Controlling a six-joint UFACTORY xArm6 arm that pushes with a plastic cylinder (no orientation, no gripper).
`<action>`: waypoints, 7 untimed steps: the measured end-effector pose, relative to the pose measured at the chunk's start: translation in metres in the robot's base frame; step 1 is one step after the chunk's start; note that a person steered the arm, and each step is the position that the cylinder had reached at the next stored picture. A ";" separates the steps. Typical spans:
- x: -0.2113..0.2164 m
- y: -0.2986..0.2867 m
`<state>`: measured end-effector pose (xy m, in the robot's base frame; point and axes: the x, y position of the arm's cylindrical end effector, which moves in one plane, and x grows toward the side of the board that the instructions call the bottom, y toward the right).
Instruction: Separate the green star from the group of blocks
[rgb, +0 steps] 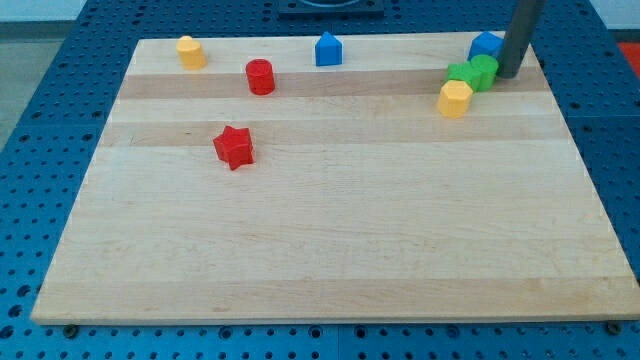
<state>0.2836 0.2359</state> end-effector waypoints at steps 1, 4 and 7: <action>0.000 -0.015; 0.020 -0.068; 0.041 -0.139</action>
